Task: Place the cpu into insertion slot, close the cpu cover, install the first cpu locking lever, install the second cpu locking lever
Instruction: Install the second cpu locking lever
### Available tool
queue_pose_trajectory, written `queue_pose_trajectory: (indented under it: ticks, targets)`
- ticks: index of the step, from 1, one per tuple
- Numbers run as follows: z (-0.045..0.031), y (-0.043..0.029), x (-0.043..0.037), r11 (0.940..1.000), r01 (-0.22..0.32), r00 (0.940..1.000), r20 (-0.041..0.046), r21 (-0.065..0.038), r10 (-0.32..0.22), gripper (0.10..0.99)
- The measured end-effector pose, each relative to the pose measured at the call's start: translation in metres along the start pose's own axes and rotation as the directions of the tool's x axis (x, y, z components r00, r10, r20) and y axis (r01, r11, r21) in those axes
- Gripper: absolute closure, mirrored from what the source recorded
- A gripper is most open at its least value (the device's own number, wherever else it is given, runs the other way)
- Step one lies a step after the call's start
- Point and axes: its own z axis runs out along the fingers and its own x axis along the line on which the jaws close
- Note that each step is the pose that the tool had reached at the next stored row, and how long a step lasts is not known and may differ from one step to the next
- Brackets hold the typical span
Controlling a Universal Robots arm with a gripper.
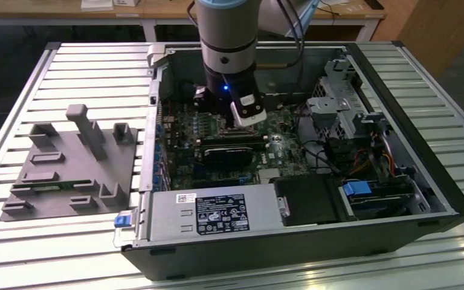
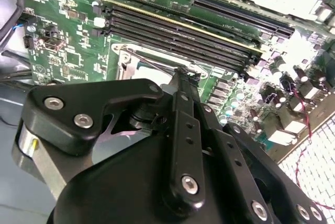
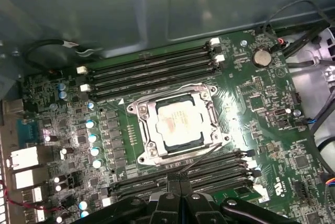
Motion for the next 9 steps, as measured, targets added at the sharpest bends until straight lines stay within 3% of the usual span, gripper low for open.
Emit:
queue_pose_trajectory:
  ticks: [5,9]
  targets:
    - [0.0085,-0.0017,0.0003,1.0000,0.000,1.0000,-0.0013,0.000,0.000,0.984]
    - [0.0129,-0.0030,0.0021,1.0000,-0.001,1.0000,-0.0029,-0.006,0.001,0.984]
